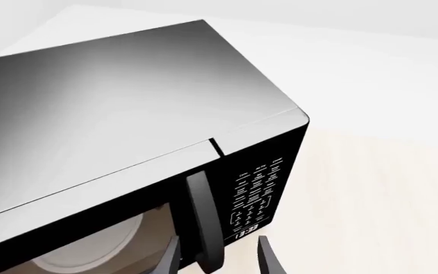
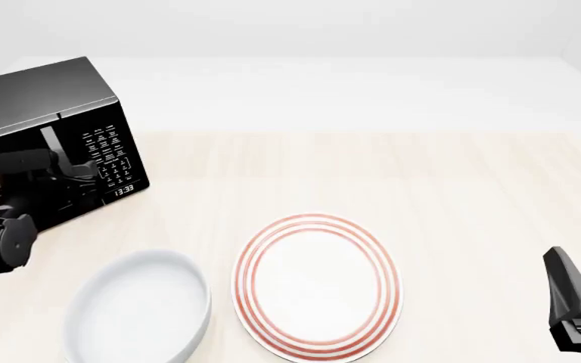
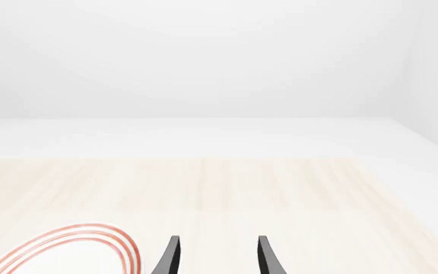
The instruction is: Open the microwave.
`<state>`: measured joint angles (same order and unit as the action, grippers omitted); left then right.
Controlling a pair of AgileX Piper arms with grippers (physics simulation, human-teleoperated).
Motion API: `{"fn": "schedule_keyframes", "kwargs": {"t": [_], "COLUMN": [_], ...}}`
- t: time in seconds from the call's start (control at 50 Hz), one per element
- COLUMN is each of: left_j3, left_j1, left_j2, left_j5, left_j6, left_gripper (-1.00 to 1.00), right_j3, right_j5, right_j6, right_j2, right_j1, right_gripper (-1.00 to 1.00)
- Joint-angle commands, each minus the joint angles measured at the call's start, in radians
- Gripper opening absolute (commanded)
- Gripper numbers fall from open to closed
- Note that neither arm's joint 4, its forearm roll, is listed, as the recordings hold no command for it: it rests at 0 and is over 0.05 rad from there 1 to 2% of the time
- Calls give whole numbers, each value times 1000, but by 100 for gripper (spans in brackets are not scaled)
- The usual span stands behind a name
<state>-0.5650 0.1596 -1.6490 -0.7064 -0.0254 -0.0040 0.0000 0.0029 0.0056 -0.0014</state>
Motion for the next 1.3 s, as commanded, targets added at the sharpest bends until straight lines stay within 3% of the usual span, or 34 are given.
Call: {"fn": "schedule_keyframes", "kwargs": {"t": [0.02,0.72,0.74,1.3], "left_j3": [-16,-32,-32,-30], "left_j1": [1,-14,-12,28], "left_j2": [-26,-54,-53,-69], "left_j5": [-3,-13,-13,-42], "left_j6": [-1,-5,-4,-11], "left_gripper": [100,100,-100,-100], "right_j3": [0,0,0,0], "right_j5": [0,0,0,0], "right_j6": [0,0,0,0], "right_j2": [0,0,0,0], "right_j1": [0,0,0,0], "right_gripper": [100,100,100,100]}}
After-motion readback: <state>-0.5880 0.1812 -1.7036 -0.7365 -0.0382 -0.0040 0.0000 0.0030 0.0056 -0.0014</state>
